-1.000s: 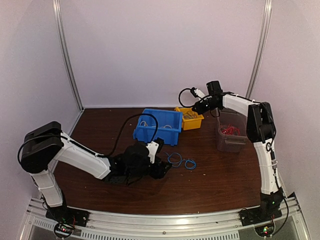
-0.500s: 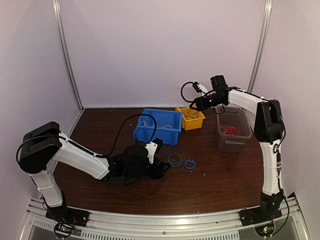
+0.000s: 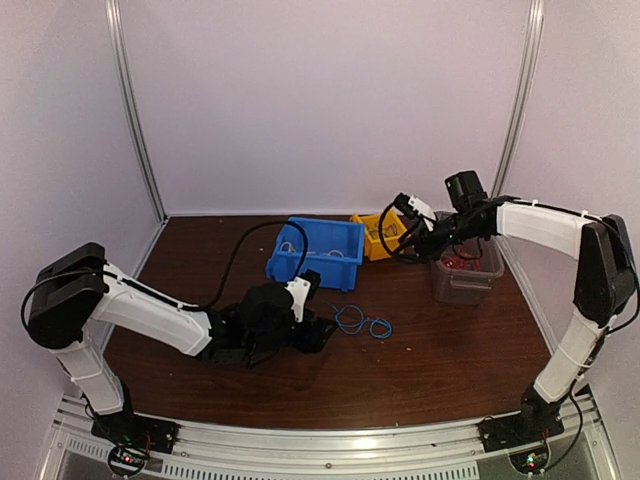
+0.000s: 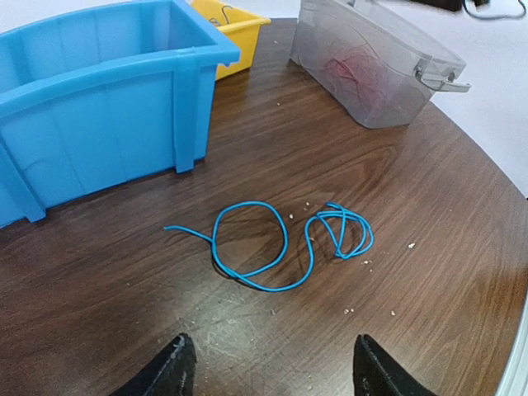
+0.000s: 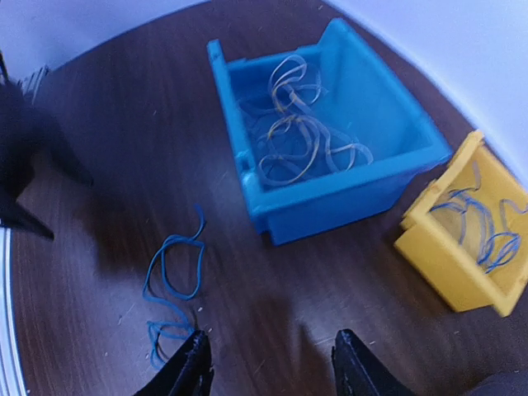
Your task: Untangle the cables
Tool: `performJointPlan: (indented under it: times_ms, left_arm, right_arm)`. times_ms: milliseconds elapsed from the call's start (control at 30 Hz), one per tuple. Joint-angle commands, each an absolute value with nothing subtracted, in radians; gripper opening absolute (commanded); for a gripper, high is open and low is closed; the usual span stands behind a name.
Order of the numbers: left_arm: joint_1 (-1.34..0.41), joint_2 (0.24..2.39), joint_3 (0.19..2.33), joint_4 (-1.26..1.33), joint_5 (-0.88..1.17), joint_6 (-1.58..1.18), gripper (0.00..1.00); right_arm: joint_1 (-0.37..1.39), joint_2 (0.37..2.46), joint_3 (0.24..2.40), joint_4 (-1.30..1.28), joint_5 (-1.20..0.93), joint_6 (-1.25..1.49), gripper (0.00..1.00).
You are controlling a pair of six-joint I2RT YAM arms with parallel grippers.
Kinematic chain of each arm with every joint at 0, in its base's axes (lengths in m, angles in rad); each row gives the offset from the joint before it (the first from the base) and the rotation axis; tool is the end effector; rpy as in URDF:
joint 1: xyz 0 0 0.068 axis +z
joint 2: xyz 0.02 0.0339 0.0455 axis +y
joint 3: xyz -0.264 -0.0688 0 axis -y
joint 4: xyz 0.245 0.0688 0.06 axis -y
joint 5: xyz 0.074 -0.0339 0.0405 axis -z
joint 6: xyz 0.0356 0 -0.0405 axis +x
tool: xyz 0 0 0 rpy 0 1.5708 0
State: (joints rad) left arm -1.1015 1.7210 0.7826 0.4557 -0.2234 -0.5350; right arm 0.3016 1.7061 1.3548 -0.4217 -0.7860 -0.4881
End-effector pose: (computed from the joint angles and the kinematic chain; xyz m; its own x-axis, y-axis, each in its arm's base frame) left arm 0.1649 -0.3077 0.1619 -0.5788 0.0421 -0.8144 0.5648 0.7410 -0.3631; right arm 0.3528 0.1361 0.2779 -0.2637 -0.4291 -0.8639 -0.9252 0.3658 0.1007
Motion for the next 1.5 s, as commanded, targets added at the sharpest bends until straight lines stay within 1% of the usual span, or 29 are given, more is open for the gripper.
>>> performJointPlan:
  times_ms: [0,133,333,567,667,867,1000,1133,1233,1367,1467]
  left_arm:
    - [-1.106,1.683,0.799,0.416,-0.301,-0.559,0.67]
    - [-1.106,1.66,0.756,0.447,-0.321,-0.597,0.67]
    - [-1.106,1.657,0.734,0.453,-0.329,-0.639,0.67]
    - [-1.104,1.663,0.729,0.423,-0.356,-0.673,0.67]
    - [-1.103,1.666,0.729,0.421,-0.361,-0.678,0.67]
    - [-1.102,1.672,0.733,0.426,-0.356,-0.677,0.67]
    - [-1.102,1.672,0.73,0.429,-0.352,-0.678,0.67]
    - [-1.103,1.673,0.723,0.434,-0.355,-0.682,0.67]
    - [-1.103,1.677,0.723,0.434,-0.356,-0.682,0.67]
    - [-1.089,1.691,0.734,0.418,-0.344,-0.699,0.68]
    - [-1.071,1.703,0.736,0.418,-0.32,-0.723,0.67]
  right_arm:
    - [0.359,1.7,1.22,-0.543,-0.784,-0.758,0.53]
    - [0.412,1.746,1.197,-0.577,-0.709,-0.814,0.55]
    - [0.473,1.858,1.218,-0.59,-0.664,-0.831,0.47]
    - [0.509,1.923,1.242,-0.592,-0.64,-0.831,0.45]
    - [0.516,1.927,1.241,-0.578,-0.635,-0.818,0.39]
    - [0.517,1.933,1.236,-0.53,-0.62,-0.776,0.34]
    - [0.517,1.947,1.247,-0.527,-0.623,-0.771,0.27]
    - [0.518,1.951,1.249,-0.524,-0.635,-0.768,0.24]
    - [0.517,1.95,1.249,-0.522,-0.644,-0.769,0.24]
    - [0.52,1.949,1.249,-0.522,-0.654,-0.773,0.26]
    - [0.524,1.955,1.251,-0.521,-0.654,-0.775,0.25]
